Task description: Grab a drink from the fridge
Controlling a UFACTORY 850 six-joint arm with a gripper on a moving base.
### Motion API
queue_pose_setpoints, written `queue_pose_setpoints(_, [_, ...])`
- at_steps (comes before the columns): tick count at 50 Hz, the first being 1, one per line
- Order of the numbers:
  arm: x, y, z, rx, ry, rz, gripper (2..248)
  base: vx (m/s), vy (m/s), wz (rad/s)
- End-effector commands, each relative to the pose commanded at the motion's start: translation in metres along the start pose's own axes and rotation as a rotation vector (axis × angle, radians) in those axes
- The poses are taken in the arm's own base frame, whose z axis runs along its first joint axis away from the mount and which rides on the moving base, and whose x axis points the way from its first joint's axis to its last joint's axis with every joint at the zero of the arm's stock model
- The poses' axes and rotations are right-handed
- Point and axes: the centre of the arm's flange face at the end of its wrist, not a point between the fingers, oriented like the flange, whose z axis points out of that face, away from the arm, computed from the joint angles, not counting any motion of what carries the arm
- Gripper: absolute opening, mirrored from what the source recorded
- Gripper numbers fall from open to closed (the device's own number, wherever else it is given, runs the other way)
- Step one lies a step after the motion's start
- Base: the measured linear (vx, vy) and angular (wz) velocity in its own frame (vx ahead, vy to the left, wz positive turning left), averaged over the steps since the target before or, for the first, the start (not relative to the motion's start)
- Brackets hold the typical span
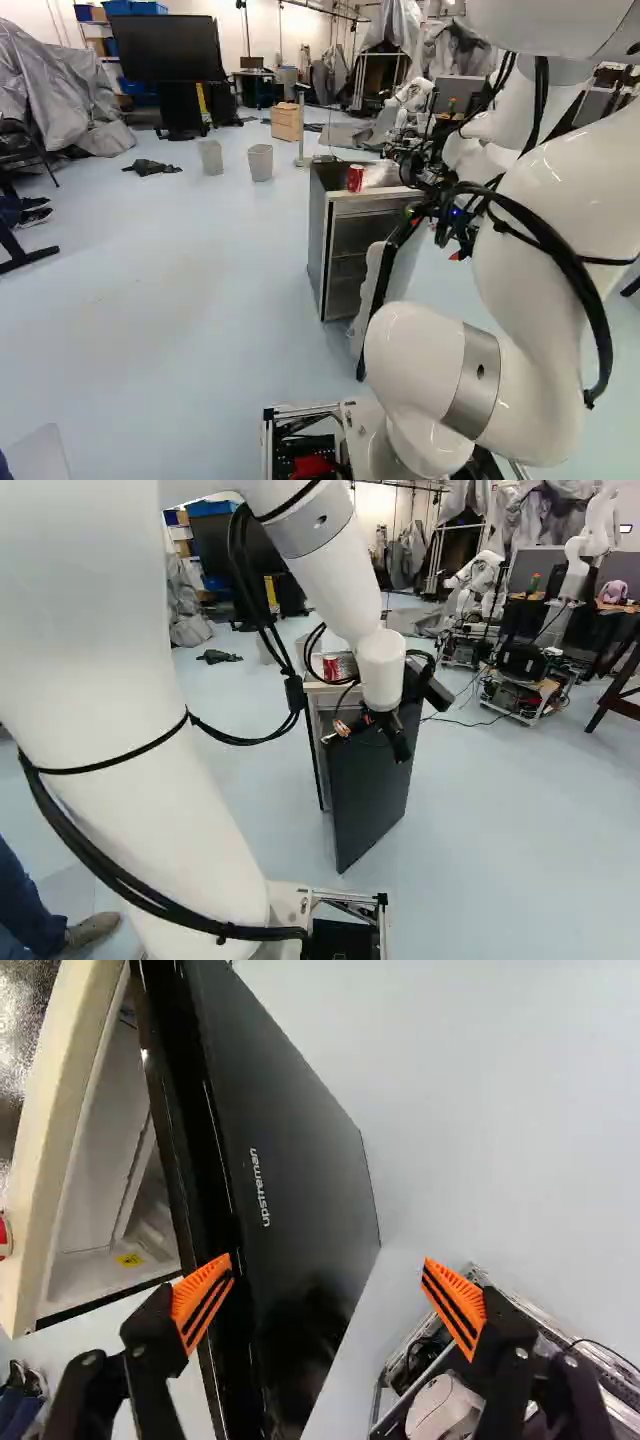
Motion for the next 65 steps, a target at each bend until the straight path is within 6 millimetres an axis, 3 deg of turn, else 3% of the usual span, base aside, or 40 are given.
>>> queue_pose_setpoints(12, [-0.005,-0.01,0.002,0.007,-0.008,-0.023,247,0.0,0.0,0.0])
queue_pose_setpoints(37, [-0.003,-0.01,0.002,0.004,0.007,-0.024,247,0.0,0.0,0.0])
queue_pose_setpoints(65, [-0.013,0.012,-0.005,-0.034,0.036,-0.062,247,0.0,0.0,0.0])
